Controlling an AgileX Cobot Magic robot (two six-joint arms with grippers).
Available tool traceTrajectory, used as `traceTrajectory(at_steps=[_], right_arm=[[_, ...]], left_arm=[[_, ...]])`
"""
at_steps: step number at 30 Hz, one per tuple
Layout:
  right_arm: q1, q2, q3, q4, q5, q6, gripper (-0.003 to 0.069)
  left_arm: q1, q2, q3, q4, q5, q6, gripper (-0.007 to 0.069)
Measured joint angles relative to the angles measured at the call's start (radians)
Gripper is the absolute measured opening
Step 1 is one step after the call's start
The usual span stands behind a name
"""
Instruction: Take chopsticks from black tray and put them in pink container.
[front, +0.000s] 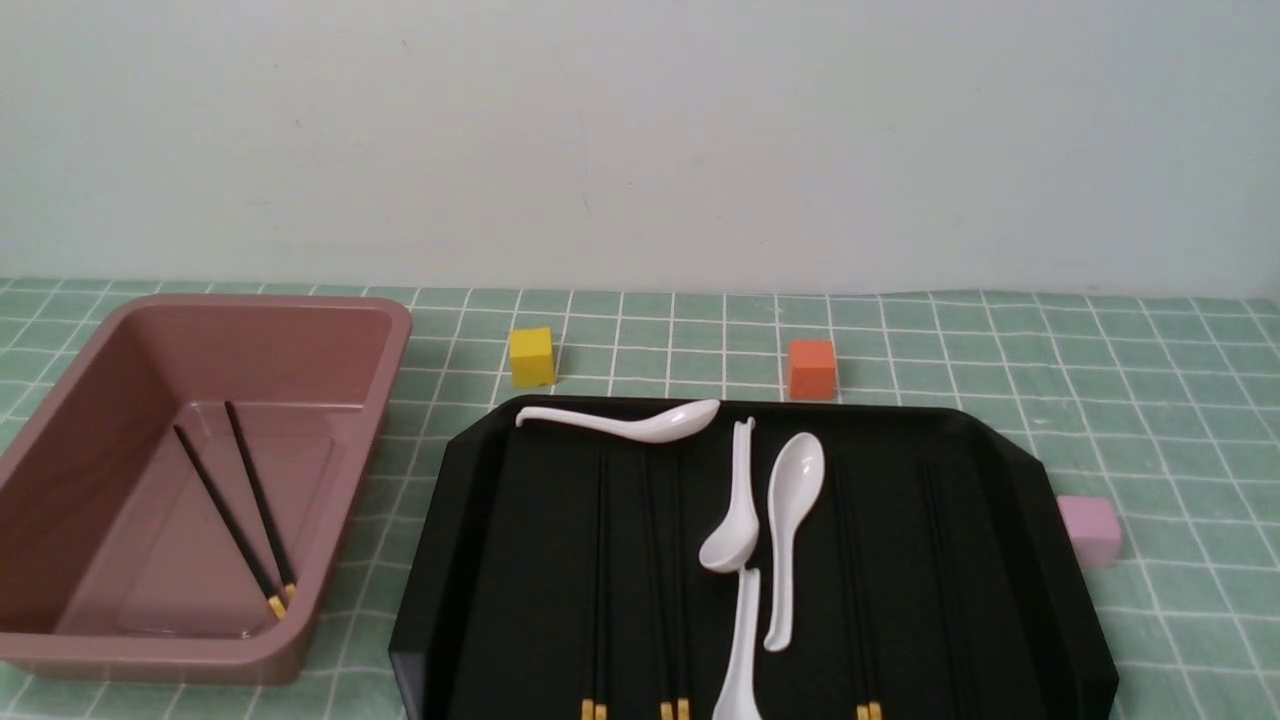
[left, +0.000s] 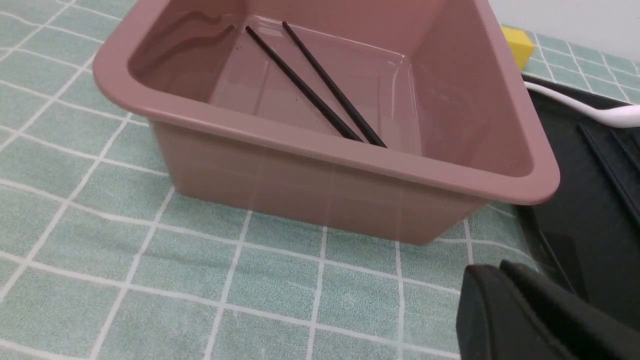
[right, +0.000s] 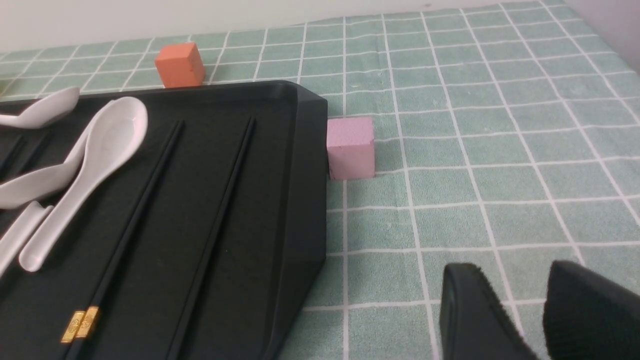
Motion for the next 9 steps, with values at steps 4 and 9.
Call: traceTrajectory(at_steps=[4,9], right_arm=[[0.0,0.0,0.0,0.0,0.0,0.0,0.024],[0.0,0.0,0.0,0.0,0.0,0.0,0.024]], left_arm=[[0.0,0.0,0.0,0.0,0.0,0.0,0.0033],[0.0,0.0,0.0,0.0,0.0,0.0,0.0036]])
